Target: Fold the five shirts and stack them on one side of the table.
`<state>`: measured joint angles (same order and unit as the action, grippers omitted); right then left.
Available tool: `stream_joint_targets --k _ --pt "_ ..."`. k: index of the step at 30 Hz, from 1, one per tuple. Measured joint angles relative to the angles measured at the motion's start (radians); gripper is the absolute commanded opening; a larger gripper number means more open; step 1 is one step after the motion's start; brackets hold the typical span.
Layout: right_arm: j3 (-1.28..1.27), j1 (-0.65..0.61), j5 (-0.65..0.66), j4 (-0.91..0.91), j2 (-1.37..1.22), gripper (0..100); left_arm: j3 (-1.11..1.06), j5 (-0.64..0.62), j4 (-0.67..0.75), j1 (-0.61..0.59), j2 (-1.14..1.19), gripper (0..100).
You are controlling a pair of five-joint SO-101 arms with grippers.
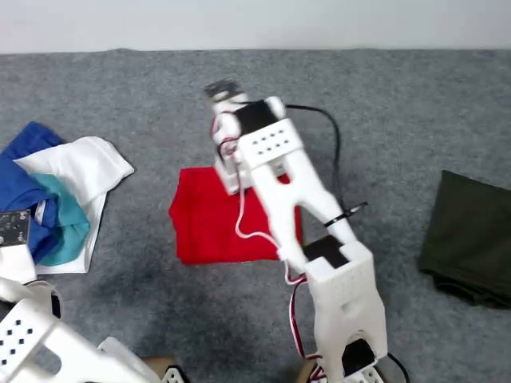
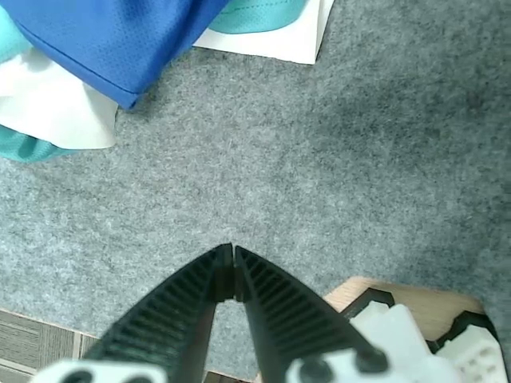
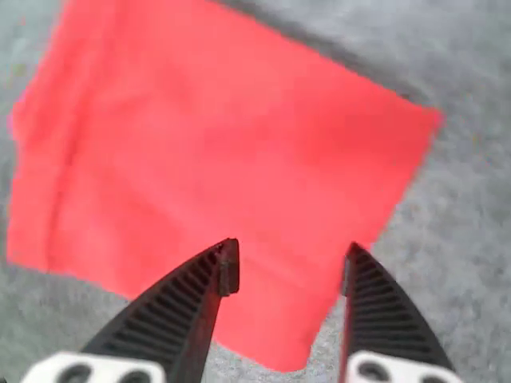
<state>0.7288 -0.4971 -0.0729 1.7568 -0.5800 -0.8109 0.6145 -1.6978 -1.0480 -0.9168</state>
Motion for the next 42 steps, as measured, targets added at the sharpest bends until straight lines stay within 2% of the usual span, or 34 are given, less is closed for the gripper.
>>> stream_joint_targets --k 9,19,21,25,27,37,40,42 --pt "0.0 0.133 -0.149 0.0 -0.084 24.1 0.0 0.0 0.0 0.0 0.0 1" --pt "0.0 0.123 -0.161 -0.008 -0.313 23.4 0.0 0.0 0.0 0.0 0.0 1" --pt "0.008 0.118 -0.161 -0.008 -0.336 19.5 0.0 0.0 0.0 0.0 0.0 1" --pt "0.018 0.117 -0.161 -0.008 -0.348 2.0 0.0 0.0 0.0 0.0 0.0 1" --pt "0.018 0.118 -0.161 -0.008 -0.348 1.7 0.0 0.0 0.0 0.0 0.0 1" --pt "0.0 0.141 -0.038 -0.002 -0.279 0.9 0.0 0.0 0.0 0.0 0.0 1" --pt "0.0 0.169 0.068 0.0 -0.195 0.9 0.0 0.0 0.0 0.0 0.0 1" --pt "0.0 0.201 0.201 0.0 -0.132 0.9 0.0 0.0 0.0 0.0 0.0 1"
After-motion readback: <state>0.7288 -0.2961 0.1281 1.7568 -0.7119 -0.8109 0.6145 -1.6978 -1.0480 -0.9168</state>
